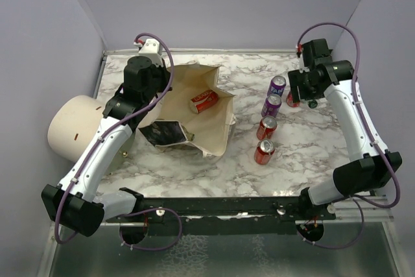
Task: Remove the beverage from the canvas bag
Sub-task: Place the drink at the center of the board.
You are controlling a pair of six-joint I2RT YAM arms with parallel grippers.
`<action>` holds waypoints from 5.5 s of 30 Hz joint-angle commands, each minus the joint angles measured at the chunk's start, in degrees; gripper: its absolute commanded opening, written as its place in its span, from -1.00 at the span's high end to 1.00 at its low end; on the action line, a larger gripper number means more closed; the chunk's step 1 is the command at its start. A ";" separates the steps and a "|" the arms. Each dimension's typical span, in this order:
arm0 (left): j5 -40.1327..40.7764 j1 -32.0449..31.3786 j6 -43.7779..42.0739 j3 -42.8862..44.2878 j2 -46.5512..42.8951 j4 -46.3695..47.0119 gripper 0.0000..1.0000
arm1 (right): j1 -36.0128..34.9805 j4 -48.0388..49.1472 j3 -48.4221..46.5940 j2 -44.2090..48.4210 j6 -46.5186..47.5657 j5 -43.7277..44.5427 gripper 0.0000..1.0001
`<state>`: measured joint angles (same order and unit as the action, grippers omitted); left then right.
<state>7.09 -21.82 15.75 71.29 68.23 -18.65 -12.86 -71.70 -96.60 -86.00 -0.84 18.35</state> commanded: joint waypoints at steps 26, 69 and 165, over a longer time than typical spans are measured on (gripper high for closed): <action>-4.43 -0.25 -5.06 -4.35 -4.80 0.56 1.00 | 24.02 -7.63 6.70 -21.71 -16.75 -29.76 0.96; -4.19 -0.96 -4.70 -5.53 -3.98 1.61 1.00 | 24.02 -9.29 5.38 -24.66 -17.22 -35.23 0.17; -2.69 -1.64 -5.91 -7.50 -3.63 2.36 1.00 | 23.06 -9.51 14.24 -21.67 -17.45 -41.06 -0.29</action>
<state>3.95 -23.33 9.67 64.16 64.88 -15.59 10.20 -81.45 -79.40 -106.50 -18.06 -20.49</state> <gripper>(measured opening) 0.018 0.702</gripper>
